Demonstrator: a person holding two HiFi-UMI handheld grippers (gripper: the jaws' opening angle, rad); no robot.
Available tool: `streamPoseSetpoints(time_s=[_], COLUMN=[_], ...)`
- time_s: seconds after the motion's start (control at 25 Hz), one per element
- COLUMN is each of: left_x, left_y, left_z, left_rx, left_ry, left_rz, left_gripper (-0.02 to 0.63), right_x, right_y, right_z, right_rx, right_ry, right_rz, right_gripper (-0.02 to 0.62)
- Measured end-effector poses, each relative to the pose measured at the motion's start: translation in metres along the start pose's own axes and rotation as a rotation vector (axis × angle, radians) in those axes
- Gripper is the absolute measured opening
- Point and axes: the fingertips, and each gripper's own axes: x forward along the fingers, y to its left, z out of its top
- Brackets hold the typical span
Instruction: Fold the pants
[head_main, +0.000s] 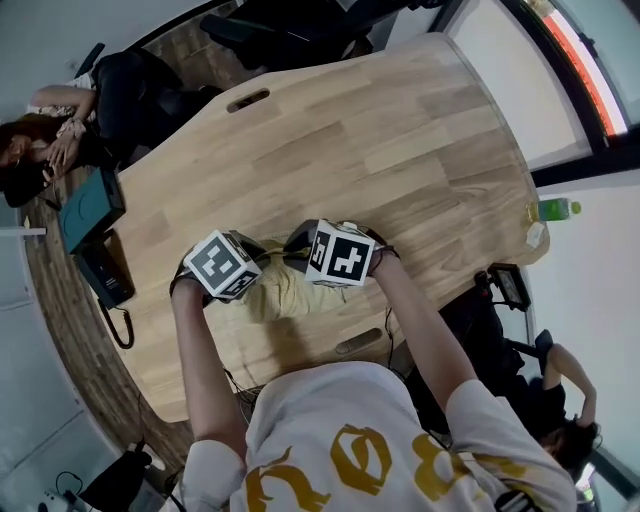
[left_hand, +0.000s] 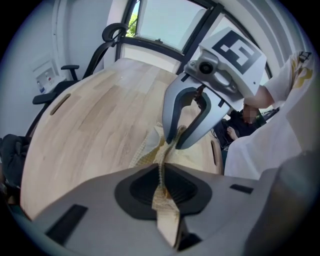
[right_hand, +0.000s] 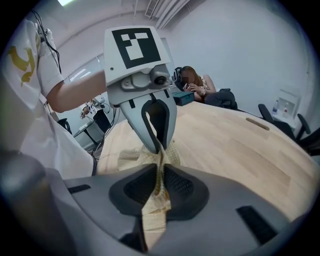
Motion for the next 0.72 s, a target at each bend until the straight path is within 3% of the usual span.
streamPoseSetpoints(time_s=[0.16, 0.36, 0.56, 0.72], left_x=[0.023, 0.055, 0.059, 0.057], left_y=[0.022, 0.046, 0.047, 0.048], left_z=[-0.003, -0.011, -0.010, -0.009], left_rx=[-0.069, -0.122, -0.182, -0.187], left_ry=[0.033, 0.123, 0.125, 0.121], left_rz=[-0.024, -0.019, -0.124, -0.113], left_gripper=[0.043, 0.052, 0.055, 0.057], right_x=[0.019, 0.048, 0.049, 0.051], right_y=[-0.024, -0.036, -0.039, -0.045], right_z=[-0.015, -0.030, -0.034, -0.035], right_rx=[0.084, 0.114, 0.080, 0.139], right_ry=[0.020, 0.081, 0.110, 0.106], right_rz=[0.022, 0.038, 0.004, 0.043], right_gripper=[0.051, 0.057, 0.064, 0.069])
